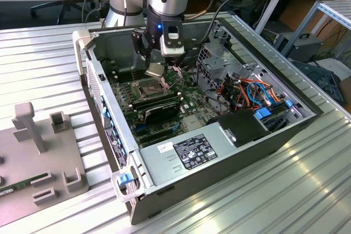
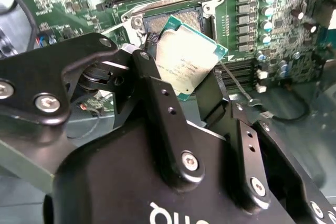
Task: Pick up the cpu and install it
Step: 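Place the cpu into insertion slot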
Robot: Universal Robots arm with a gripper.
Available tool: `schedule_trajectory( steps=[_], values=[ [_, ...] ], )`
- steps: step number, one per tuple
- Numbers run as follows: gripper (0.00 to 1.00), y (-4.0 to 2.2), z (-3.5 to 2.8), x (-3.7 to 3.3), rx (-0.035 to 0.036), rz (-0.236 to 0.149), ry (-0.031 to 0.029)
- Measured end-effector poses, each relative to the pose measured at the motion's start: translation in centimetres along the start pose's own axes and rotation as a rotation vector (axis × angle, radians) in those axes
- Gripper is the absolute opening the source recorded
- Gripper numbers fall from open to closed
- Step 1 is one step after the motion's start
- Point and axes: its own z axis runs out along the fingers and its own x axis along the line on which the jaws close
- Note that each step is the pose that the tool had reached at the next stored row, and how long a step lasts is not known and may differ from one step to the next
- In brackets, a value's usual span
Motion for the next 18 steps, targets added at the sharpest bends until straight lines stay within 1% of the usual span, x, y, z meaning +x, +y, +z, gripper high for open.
schedule_trajectory(
  steps=[2, 8, 9, 10, 12, 16, 18],
  values=[
    [0.55, 0.0, 0.01, 0.0, 0.0002, 0.059, -0.0023],
    [0.55, 0.0, 0.04, 0.0, 0.0004, 0.176, -0.007],
    [0.55, 0.0, 0.05, 0.0, 0.0006, 0.211, -0.0083],
    [0.55, 0.0, 0.05, 0.0, 0.0006, 0.227, -0.009],
    [0.55, 0.0, 0.06, 0.0, 0.0008, 0.28, -0.0111],
    [0.55, -0.01, 0.08, 0.0, 0.0009, 0.356, -0.0141],
    [0.55, 0.0, 0.1, 0.0, 0.0011, 0.416, -0.0165]
  ],
)
